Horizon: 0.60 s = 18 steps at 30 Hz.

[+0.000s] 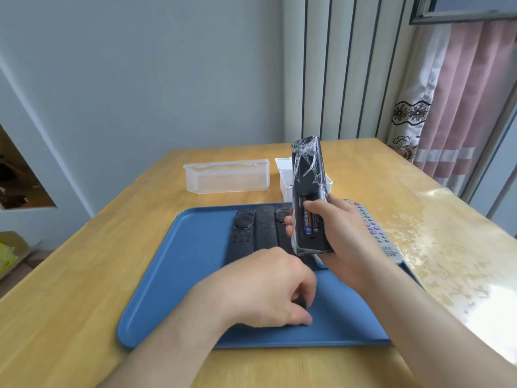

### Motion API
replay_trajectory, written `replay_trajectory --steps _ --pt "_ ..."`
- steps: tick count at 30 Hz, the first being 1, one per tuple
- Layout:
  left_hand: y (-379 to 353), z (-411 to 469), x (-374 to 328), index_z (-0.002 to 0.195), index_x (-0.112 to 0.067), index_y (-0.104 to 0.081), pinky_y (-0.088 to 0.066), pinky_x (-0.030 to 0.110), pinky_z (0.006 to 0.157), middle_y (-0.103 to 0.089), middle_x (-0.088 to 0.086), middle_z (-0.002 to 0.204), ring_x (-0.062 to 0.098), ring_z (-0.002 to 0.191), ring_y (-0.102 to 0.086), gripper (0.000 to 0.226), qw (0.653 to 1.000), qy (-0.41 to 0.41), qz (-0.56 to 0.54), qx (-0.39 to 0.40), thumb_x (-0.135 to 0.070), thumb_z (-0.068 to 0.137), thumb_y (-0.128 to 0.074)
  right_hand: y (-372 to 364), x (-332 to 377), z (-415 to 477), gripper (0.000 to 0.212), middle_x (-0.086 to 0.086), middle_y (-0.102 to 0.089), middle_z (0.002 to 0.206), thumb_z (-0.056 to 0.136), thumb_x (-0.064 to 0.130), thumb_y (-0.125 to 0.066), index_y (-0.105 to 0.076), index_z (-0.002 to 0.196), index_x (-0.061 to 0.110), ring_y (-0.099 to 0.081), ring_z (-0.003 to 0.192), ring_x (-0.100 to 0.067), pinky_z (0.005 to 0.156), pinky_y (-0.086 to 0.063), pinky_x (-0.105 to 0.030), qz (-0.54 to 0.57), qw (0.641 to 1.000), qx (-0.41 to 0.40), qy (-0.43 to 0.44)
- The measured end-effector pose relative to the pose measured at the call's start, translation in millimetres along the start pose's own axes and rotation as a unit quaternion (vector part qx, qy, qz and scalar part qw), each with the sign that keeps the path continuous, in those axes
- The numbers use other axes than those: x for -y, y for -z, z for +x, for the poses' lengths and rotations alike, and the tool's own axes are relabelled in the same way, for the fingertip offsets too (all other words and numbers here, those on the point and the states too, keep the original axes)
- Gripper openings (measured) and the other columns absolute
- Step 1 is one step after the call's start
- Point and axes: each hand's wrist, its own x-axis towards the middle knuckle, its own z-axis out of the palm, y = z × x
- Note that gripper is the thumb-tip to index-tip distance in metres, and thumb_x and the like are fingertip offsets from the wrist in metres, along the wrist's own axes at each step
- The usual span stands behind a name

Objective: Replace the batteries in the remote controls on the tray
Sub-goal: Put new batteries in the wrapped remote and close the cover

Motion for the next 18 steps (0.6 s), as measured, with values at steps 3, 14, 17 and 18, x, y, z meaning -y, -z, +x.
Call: replay_trajectory --steps 3,14,17,18 --pt "8 -5 3 0.079 -0.02 -0.071 -0.042 0.012 0.058 -0.063 -0.014 0.064 -0.002 0.06 -0.056 0.002 0.994 -0.01 -0.103 -0.04 -0.02 0.08 -0.07 -3 -1 -1 0.028 -0.023 -0.062 0.087 0.099 0.021 -0.051 -0.057 0.114 -0.002 -0.064 0.068 -0.028 0.059 -0.057 -0.032 0.032 0.999 -0.005 -0.027" --pt "28 -3 23 0.091 -0.015 -0.075 -0.048 0.016 0.049 -0.063 -0.001 0.065 0.009 0.052 -0.058 0.026 0.74 0.075 -0.56 -0.364 0.005 0.088 -0.059 -6 -9 -4 0.035 -0.012 -0.07 0.088 0.097 0.035 -0.053 -0.064 0.117 0.008 -0.065 0.068 -0.023 0.064 -0.056 -0.033 0.057 0.993 0.083 -0.069" --pt "26 -1 25 0.095 -0.018 -0.072 -0.051 0.015 0.056 -0.068 0.001 0.068 0.006 0.055 -0.064 0.028 0.79 0.127 -0.448 -0.398 0.004 0.09 -0.057 -6 -11 -4 0.025 -0.013 -0.069 0.084 0.095 0.016 -0.057 -0.063 0.116 0.003 -0.063 0.07 -0.024 0.066 -0.057 -0.033 0.045 0.993 0.104 -0.044" --pt "26 -1 25 0.097 -0.019 -0.072 -0.051 0.014 0.058 -0.07 0.0 0.066 0.005 0.056 -0.065 0.027 0.801 0.131 -0.427 -0.398 0.003 0.09 -0.058 -6 -12 -4 0.024 -0.014 -0.068 0.083 0.095 0.01 -0.056 -0.062 0.117 0.0 -0.063 0.07 -0.024 0.065 -0.057 -0.032 0.042 0.993 0.107 -0.039"
